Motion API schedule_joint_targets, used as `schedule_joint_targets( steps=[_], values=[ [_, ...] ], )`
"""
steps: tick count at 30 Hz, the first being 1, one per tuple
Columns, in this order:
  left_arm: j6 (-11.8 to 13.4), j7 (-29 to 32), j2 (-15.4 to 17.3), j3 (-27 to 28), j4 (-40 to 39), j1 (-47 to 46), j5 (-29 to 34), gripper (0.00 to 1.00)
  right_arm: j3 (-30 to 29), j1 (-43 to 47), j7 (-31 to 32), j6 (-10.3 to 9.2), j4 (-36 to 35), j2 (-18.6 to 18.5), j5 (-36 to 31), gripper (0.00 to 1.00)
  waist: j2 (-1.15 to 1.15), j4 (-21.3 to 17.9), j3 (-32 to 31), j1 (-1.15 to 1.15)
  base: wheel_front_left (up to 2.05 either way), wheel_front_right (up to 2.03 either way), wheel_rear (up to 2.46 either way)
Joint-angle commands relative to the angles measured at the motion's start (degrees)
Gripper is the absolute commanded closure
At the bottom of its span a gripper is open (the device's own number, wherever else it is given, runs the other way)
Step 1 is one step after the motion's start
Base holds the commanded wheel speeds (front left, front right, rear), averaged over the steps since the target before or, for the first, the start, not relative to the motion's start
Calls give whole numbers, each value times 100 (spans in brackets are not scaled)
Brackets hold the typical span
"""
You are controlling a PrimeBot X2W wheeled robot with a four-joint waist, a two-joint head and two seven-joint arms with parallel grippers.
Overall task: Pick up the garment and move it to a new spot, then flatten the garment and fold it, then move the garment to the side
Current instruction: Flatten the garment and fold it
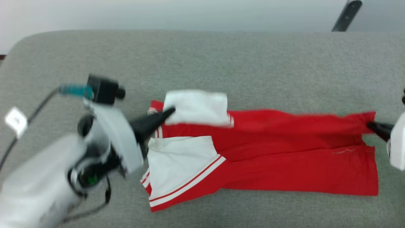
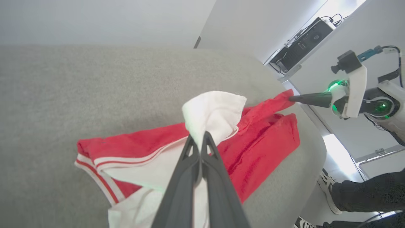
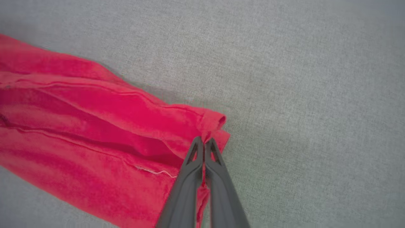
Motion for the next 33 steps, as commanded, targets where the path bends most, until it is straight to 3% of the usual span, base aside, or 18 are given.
schedule_joint_targets(
  steps=[1, 7, 12, 19, 24, 28, 29, 30, 31, 32, 33],
  values=[
    [-12, -59, 16, -22, -81, 139, -29, 100, -61, 150, 0, -5, -22, -26, 17, 100, 0, 99, -81, 0, 0, 0, 0],
    [-2, -647, 211, -161, -473, 828, 146, 100, -492, 832, 108, -5, -215, -56, 17, 100, 0, 161, 32, 0, 0, 0, 0],
    [275, -912, 248, -312, -172, 957, 659, 100, -753, 1022, 161, -4, -190, 222, -148, 100, 0, 127, 209, 0, 0, 0, 0],
    [704, -1064, -77, -572, 370, 915, 1243, 100, -862, 963, 165, -5, 62, 584, -549, 100, 0, 113, 500, 0, 0, 0, 0],
    [737, -1123, -323, -614, 799, 919, 1259, 100, -882, 871, 154, -6, 137, 739, -712, 100, 0, 100, 675, 0, 0, 0, 0],
    [715, -1149, -450, -635, 1084, 893, 1283, 83, -872, 876, 174, -7, 155, 781, -803, 100, 0, 95, 712, 0, 0, 0, 0],
    [727, -1192, -474, -626, 1142, 894, 1300, 77, -873, 880, 167, -7, 156, 784, -809, 80, 0, 93, 706, 0, 0, 0, 0],
    [715, -1242, -501, -607, 1183, 901, 1299, 63, -909, 890, 147, -7, 164, 789, -801, 55, 0, 90, 688, 0, 0, 0, 0],
    [707, -1323, -520, -573, 1213, 921, 1291, 41, -941, 908, 142, -7, 170, 795, -799, 0, 0, 87, 653, 0, 0, 0, 0],
    [712, -1400, -524, -548, 1227, 949, 1292, 0, -986, 937, 142, -7, 162, 795, -787, 0, 0, 84, 611, 0, 0, 0, 0],
    [722, -1466, -524, -532, 1227, 990, 1291, 0, -1050, 973, 165, -7, 167, 786, -773, 0, 0, 85, 561, 0, 0, 0, 0]
  ],
)
